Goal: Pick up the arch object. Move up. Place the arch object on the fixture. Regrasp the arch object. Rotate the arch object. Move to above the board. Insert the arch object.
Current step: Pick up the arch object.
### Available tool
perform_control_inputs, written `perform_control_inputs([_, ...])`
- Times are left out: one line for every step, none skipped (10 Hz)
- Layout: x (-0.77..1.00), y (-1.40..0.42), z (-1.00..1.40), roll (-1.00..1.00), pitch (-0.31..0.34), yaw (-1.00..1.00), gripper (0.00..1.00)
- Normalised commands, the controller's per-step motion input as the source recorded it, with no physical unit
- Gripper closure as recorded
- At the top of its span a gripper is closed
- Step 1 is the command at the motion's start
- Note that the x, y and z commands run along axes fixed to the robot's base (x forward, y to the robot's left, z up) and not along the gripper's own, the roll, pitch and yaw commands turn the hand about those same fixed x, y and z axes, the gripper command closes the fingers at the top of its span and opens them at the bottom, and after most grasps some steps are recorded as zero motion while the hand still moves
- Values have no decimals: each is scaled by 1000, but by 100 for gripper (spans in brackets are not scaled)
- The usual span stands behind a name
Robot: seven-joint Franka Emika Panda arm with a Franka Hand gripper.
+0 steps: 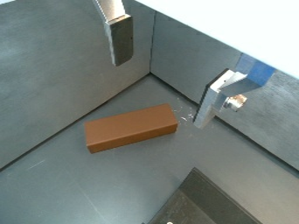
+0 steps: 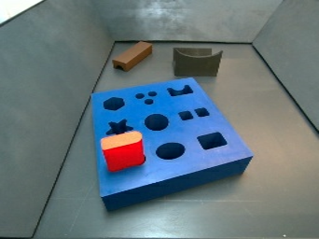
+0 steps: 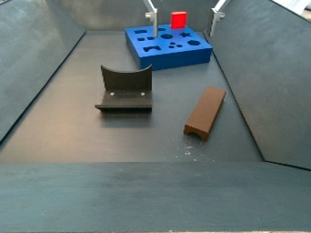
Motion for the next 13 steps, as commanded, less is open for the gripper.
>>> perform_control_inputs([0, 0, 0, 0, -14, 0, 0])
perform_control_inputs([-789, 49, 0, 100, -30, -474, 0])
perform_control_inputs([0, 377, -591, 30, 131, -591, 0])
perform_control_inputs([211, 517, -589, 0, 144, -463, 0])
perform_control_inputs([311, 457, -1000, 46, 99, -517, 0])
perform_control_inputs([531, 294, -1000, 84, 101, -517, 0])
perform_control_inputs([346, 300, -1000, 66, 50, -540, 0])
perform_control_inputs([280, 417, -1000, 24, 43, -463, 0])
perform_control_inputs([-20, 551, -1000, 0, 0, -449, 0])
perform_control_inputs([-543, 531, -1000, 0, 0, -423, 0])
perform_control_inputs([-771, 446, -969, -61, -27, -429, 0])
perform_control_inputs([-794, 426, -946, -56, -31, -414, 0])
perform_control_inputs([-669, 229, -1000, 0, -11, -397, 0])
